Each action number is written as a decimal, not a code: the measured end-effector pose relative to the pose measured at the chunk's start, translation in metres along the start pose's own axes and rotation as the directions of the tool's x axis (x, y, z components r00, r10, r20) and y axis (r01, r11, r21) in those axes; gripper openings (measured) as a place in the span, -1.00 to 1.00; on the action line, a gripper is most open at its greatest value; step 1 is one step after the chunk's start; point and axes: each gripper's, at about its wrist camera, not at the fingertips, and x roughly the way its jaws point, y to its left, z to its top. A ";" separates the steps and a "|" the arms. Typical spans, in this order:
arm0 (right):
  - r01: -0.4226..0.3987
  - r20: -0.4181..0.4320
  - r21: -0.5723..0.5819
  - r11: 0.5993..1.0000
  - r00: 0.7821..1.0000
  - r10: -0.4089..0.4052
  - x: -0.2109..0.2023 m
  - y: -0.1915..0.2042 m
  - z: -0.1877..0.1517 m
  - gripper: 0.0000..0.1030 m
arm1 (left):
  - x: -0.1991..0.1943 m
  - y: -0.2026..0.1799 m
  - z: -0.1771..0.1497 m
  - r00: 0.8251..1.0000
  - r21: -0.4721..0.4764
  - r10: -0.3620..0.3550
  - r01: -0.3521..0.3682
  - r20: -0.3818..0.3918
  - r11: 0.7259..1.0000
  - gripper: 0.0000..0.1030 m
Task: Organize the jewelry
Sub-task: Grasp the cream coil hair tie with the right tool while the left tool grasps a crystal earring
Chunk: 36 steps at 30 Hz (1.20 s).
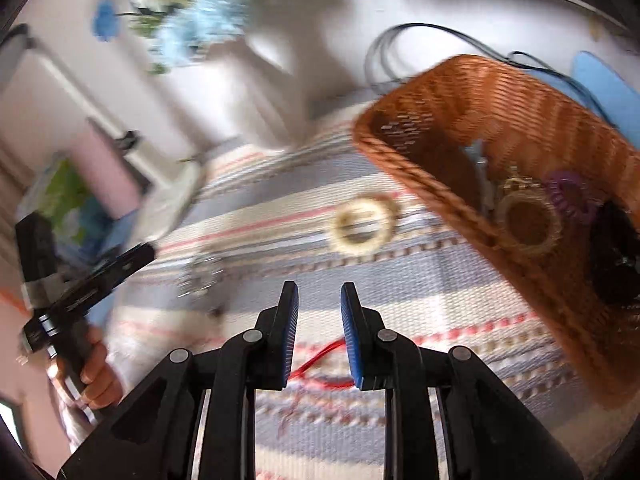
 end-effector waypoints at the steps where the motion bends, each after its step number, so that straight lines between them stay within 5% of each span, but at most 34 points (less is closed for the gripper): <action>1: 0.000 0.000 0.000 1.000 1.000 0.000 0.000 0.000 0.000 -0.52 | 0.006 0.007 -0.002 1.000 -0.023 -0.007 0.007 -0.013 1.000 -0.08; 8: 0.115 -0.013 0.101 0.988 0.993 -0.115 0.035 -0.025 0.015 -0.52 | 0.036 0.005 -0.013 0.995 0.014 0.085 -0.085 -0.050 0.996 -0.08; 12: 0.120 -0.018 0.120 0.985 0.993 -0.119 0.048 -0.026 0.020 -0.52 | 0.042 -0.004 -0.013 0.993 0.053 0.096 -0.093 -0.064 0.994 -0.59; 17: 0.174 0.039 0.124 0.977 0.983 -0.180 0.051 -0.022 0.025 -0.52 | 0.044 0.002 -0.011 0.995 0.024 0.072 -0.070 -0.074 0.997 -0.59; 27: 0.109 0.035 0.194 0.975 0.992 -0.118 0.059 -0.025 0.039 -0.22 | 0.044 0.002 -0.011 0.994 0.025 0.085 -0.083 -0.071 0.996 -0.59; 32: 0.318 0.053 0.044 0.947 0.946 -0.320 0.080 0.015 0.047 -0.29 | 0.045 -0.002 -0.010 0.993 0.034 0.088 -0.086 -0.080 0.996 -0.59; 36: 0.354 0.057 -0.035 0.935 0.934 -0.352 0.080 0.026 0.041 -0.54 | 0.044 0.003 -0.010 0.994 0.016 0.062 -0.061 -0.086 0.998 -0.59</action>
